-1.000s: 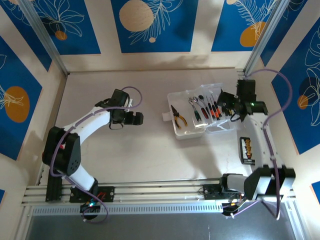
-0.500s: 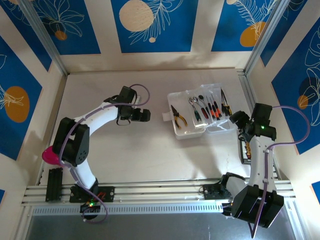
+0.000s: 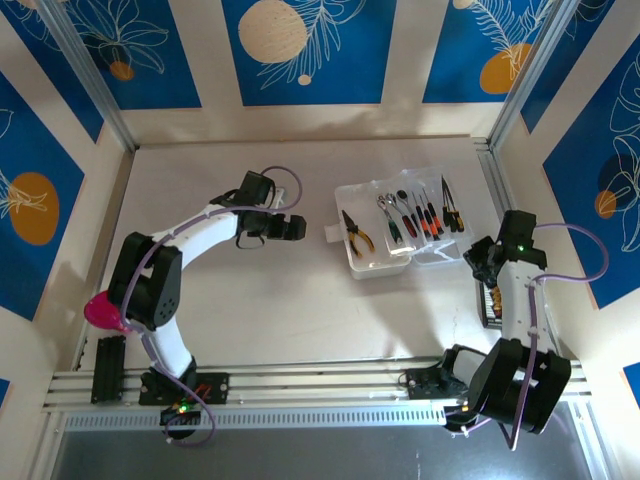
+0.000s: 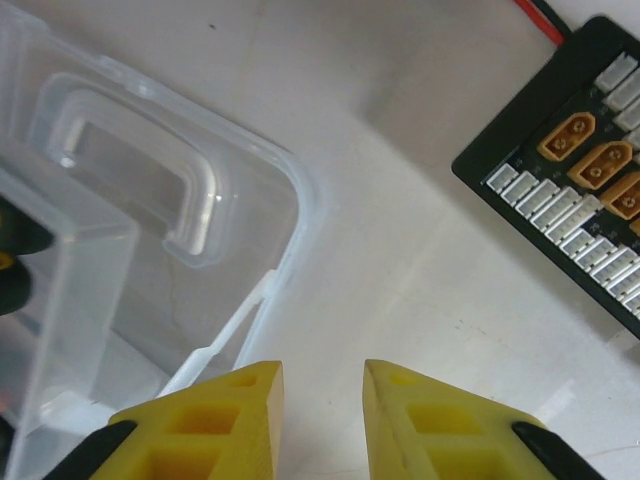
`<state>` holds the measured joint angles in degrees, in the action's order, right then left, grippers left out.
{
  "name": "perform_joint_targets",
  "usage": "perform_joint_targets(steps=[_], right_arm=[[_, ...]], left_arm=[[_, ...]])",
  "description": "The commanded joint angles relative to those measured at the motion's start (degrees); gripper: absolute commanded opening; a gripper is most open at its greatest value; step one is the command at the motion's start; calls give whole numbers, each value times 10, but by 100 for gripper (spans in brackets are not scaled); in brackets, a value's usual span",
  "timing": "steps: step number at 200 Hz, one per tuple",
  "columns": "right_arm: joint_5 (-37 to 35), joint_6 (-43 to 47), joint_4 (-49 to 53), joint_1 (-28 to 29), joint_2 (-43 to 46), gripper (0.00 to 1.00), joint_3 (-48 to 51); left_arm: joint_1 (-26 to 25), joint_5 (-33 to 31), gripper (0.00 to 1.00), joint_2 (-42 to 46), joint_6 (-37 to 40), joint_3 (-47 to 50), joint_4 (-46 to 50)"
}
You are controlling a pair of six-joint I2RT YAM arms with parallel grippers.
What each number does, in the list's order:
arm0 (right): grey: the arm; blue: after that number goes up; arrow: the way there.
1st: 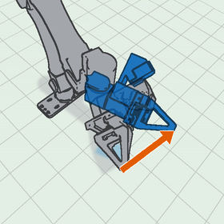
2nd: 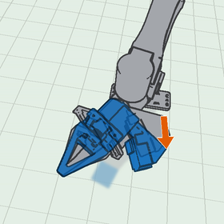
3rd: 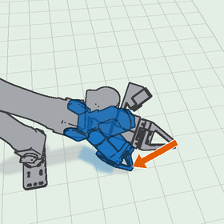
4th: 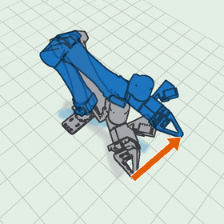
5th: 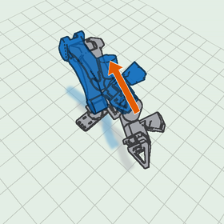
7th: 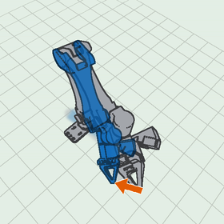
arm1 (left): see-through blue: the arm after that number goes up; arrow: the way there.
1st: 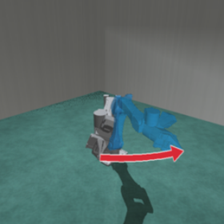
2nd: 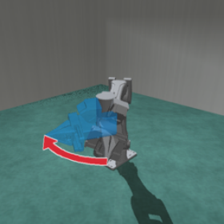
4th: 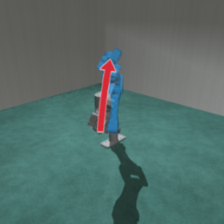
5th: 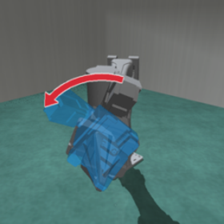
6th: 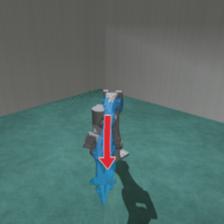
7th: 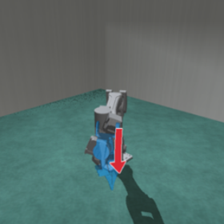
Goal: Pack the tool kit
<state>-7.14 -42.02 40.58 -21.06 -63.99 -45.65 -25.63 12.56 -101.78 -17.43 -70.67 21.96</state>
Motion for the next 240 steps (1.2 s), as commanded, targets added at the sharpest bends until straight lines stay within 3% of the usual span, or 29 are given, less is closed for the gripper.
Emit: perform_joint_targets(steps=[1, 92, 240], right_arm=[[-2, -10, -24, 7, -22, 26, 7], [-13, -9, -107, 25, -147, 25, -17], [-25, -29, -153, 58, -164, 33, -22]], left_arm=[[2, 23, 100, -10, 7, -11, -9], [5, 25, 100, -3, 7, -10, -2], [5, 28, 100, -8, 8, -15, 6]])
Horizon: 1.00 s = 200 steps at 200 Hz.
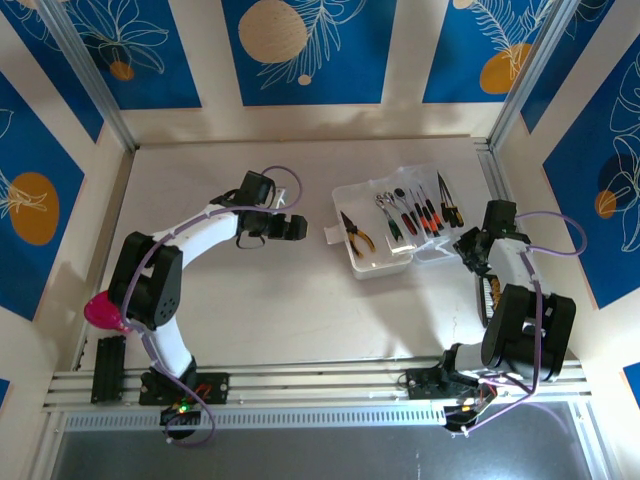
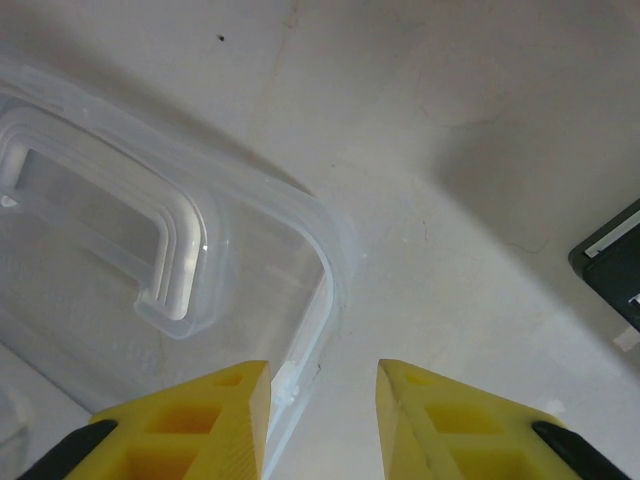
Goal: Pack the tool kit
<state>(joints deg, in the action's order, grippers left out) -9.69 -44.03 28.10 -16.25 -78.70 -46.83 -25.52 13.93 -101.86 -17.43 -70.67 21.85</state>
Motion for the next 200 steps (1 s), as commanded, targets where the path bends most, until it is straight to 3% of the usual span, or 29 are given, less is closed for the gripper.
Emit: perform_joint_targets(steps=[1, 68, 97, 110, 200], right_arm=[[0, -9, -28, 10, -17, 33, -10], [-25, -18, -42, 17, -53, 30, -5], [-33, -18, -45, 25, -66, 16, -6], [-38, -17, -42, 36, -61, 0, -7], [-145, 10, 34, 139, 11, 0, -58]], left_arm=[[4, 14, 100, -7, 7, -14, 7], [4, 17, 100, -7, 9, -9, 2], [4, 26, 100, -12, 3, -5, -8], [3, 31, 100, -19, -4, -4, -16], [-35, 50, 100, -125, -32, -95, -34]])
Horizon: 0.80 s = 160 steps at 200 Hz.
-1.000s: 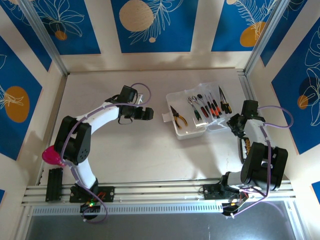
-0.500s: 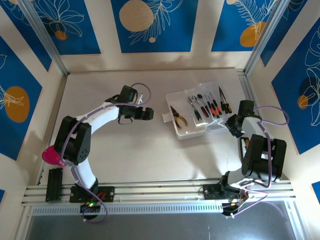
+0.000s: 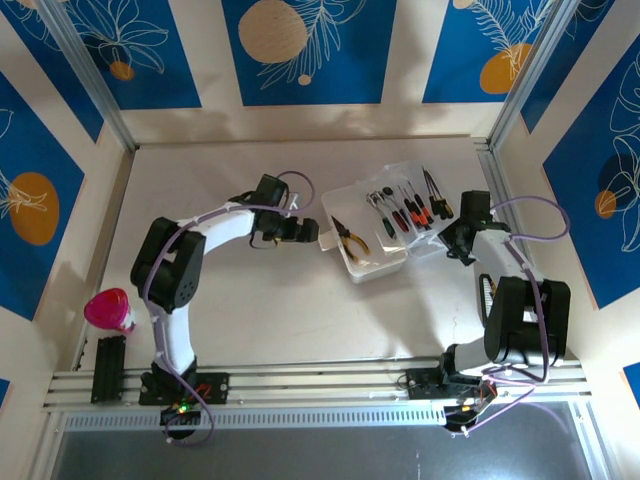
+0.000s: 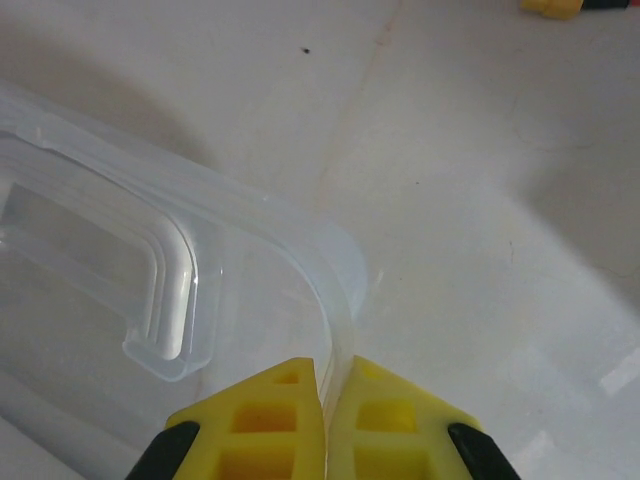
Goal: Pack the tool kit
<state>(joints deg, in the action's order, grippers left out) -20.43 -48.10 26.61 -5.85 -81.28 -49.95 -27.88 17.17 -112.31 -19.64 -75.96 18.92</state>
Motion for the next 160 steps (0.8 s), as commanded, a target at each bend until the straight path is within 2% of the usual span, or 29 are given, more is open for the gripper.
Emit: perform_joint_targets(steps=[1, 95, 160], right_arm=[[-40, 51, 50, 36, 37, 0, -27], [-187, 79, 108, 172, 90, 0, -57], [-369, 3, 169, 392, 117, 0, -85]], left_arm=[[-12, 17, 100, -21, -10, -44, -5], [-23, 15, 100, -61, -9, -95, 13], [-25, 17, 100, -62, -9, -97, 16]])
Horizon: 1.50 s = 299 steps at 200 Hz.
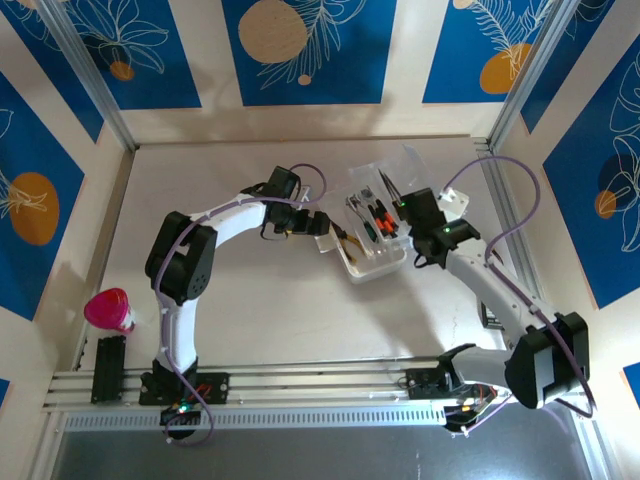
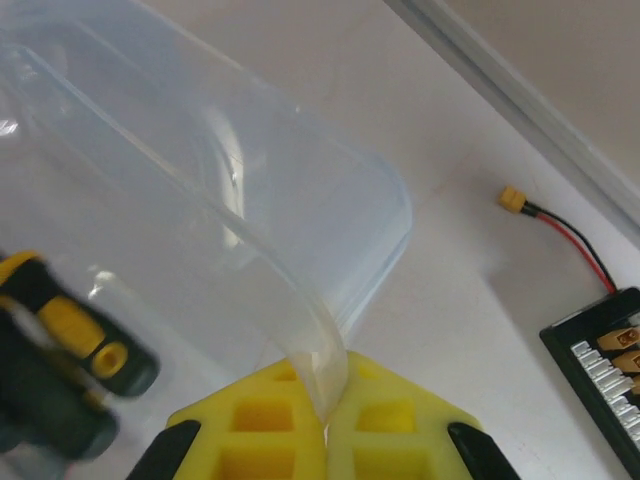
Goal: Pack the tool kit
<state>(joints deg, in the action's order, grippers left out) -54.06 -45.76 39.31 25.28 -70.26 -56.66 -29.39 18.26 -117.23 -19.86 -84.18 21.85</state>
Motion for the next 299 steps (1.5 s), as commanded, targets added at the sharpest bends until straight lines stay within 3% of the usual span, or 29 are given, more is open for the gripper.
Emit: perform_joint_targets(steps=[1, 52, 105, 131, 159, 182, 193, 209, 226, 257, 299], right_arm=[[-35, -23, 43, 84, 6, 0, -19], [-88, -128, 108, 232, -25, 0, -44], [-95, -175, 126, 323, -78, 0, -80], [-90, -166, 127, 336, -73, 13, -92], [-85, -115, 106, 336, -45, 42, -91], [-6, 26, 23, 275, -9, 72, -72], [95, 103, -27, 211, 7, 88, -58], [262, 172, -76, 98, 16, 99, -44], [358, 222, -101, 6, 1, 99, -47], [510, 274, -149, -103, -60, 99, -62], [634, 275, -202, -157, -167, 99, -82]], left_arm=[[-10, 7, 100, -13, -7, -15, -13], [-10, 5, 100, -6, -4, -13, -13], [-8, -7, 100, 12, 3, 0, -6], [-3, -14, 100, 26, 4, 4, 3], [8, -24, 100, 54, 6, 27, 8], [18, -45, 100, 96, 12, 65, 13], [22, -49, 100, 118, 19, 88, 6], [22, -50, 100, 158, 36, 132, -27], [22, -32, 100, 197, 56, 185, -82], [13, -16, 100, 247, 74, 289, -206], [-14, 40, 100, 244, 36, 349, -338]])
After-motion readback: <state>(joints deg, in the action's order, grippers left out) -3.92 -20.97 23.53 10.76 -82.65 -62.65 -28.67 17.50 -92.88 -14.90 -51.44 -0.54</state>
